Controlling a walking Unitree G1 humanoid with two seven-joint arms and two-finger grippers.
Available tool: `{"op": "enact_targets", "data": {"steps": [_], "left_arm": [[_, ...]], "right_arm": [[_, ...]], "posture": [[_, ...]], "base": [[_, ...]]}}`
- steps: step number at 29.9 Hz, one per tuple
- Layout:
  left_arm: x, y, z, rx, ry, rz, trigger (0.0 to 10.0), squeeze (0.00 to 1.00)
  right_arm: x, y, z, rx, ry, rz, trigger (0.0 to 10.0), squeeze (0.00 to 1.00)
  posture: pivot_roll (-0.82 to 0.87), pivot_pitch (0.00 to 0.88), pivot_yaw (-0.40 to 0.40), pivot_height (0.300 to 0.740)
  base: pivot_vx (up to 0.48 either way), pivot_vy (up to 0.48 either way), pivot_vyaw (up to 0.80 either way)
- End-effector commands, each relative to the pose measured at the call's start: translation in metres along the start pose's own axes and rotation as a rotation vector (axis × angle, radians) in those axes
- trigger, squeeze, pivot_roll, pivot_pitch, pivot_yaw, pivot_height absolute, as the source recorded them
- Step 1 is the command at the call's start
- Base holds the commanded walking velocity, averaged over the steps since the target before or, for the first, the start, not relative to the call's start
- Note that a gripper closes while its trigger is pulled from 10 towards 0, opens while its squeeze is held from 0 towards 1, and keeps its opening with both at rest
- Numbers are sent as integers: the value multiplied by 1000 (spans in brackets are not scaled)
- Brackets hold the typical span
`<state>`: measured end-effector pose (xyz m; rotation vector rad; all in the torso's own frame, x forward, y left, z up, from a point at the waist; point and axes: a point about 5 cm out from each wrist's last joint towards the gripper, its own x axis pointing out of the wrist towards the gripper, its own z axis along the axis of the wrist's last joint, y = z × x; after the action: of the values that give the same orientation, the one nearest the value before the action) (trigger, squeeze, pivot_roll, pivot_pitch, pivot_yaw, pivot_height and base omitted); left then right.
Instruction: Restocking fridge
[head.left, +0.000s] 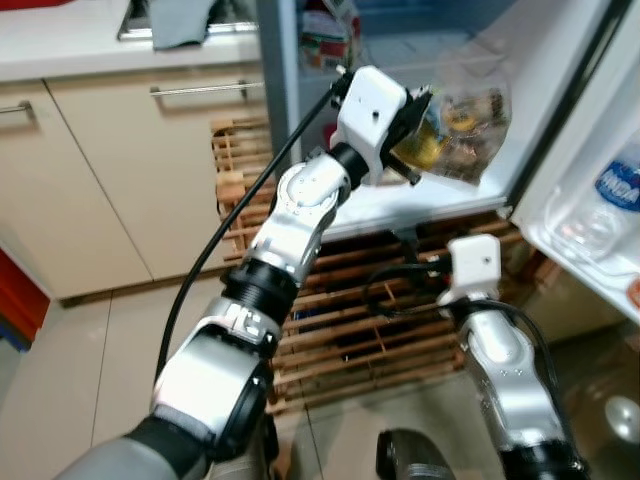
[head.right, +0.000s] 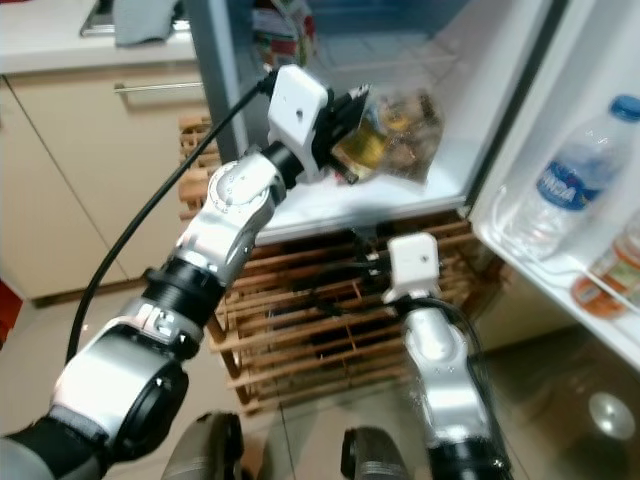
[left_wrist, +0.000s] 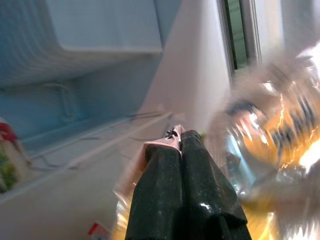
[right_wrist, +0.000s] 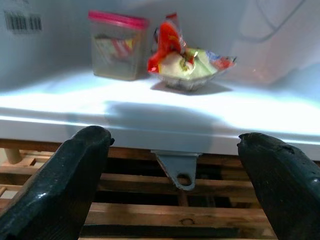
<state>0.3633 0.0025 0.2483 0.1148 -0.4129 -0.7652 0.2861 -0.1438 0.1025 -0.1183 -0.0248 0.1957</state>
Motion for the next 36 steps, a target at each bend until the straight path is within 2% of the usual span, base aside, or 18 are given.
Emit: {"op": "enact_targets", "data": {"steps": [1,7,10,12,13,15,16,18,22,25,26,29,30,31,32,33,34,36], "left_arm": [[7,-16,1,-11,-4,-42,10000,0],[13,-26,-4,-47,19,-45,10000,0],[15,-24,-4,2,38,-30,10000,0],[17,-17,-5,50,60,0,10000,0],[18,-8,-9,99,101,27,10000,0],[18,-5,-10,122,114,38,10000,0],[17,0,-11,190,115,34,10000,0],[17,0,-14,253,140,3,10000,0],[17,-1,-21,327,200,-32,10000,0],[21,-6,-24,435,250,-61,10000,0],[23,-11,-26,513,264,-79,10000,0],[23,-15,-27,563,267,-95,10000,0],[24,-20,-28,638,255,-114,10000,0],[24,-20,-28,638,255,-114,10000,0],[24,-25,-30,750,239,-130,10000,0],[24,-26,-30,785,234,-134,10000,0],[24,-26,-30,785,234,-134,10000,0],[23,-28,-33,915,216,-137,10000,0]], "right_arm": [[-3,-9,-1,-10,4,-23,10000,59],[-5,-6,1,-4,1,-8,10000,59],[-7,-3,3,-6,-5,1,10000,59],[-9,-3,5,-6,-11,6,10000,63],[-11,-3,7,-7,-15,10,10000,59],[-11,-4,8,-8,-17,11,10000,59],[-13,-4,15,-9,-28,17,10000,63],[-15,-5,21,-11,-39,23,10000,63],[-19,-5,28,-15,-49,37,10000,59],[-29,-6,40,-7,-54,37,10000,59],[-37,-7,44,-3,-47,33,10000,63],[-45,-7,44,-3,-29,36,10000,63],[-53,-5,42,-5,-9,44,10000,63],[-53,-5,42,-5,-9,44,10000,63],[-58,-3,40,-6,10,49,10000,63],[-58,-3,39,-6,15,49,10000,63],[-58,-3,39,-6,15,49,10000,63],[-60,-3,41,-6,25,40,10000,63]], "posture": [[-204,0,37,641],[-209,0,47,641],[-216,0,53,641],[-221,0,54,641],[-226,0,53,641],[-229,0,53,641],[-237,0,48,641],[-243,0,48,641],[-254,0,54,641],[-279,45,48,641],[-286,109,30,641],[-302,137,25,641],[-314,150,17,641],[-314,150,17,641],[-318,150,16,641],[-318,150,16,641],[-318,150,16,641],[-349,147,36,641]], "base": [[480,0,0],[480,0,0],[0,0,0],[0,0,0],[0,0,0],[0,0,0],[0,0,0],[0,0,0],[0,0,0],[0,0,0],[0,0,0],[0,0,0],[0,0,0],[0,0,0],[0,0,0],[0,0,0],[0,0,0],[0,0,0]]}}
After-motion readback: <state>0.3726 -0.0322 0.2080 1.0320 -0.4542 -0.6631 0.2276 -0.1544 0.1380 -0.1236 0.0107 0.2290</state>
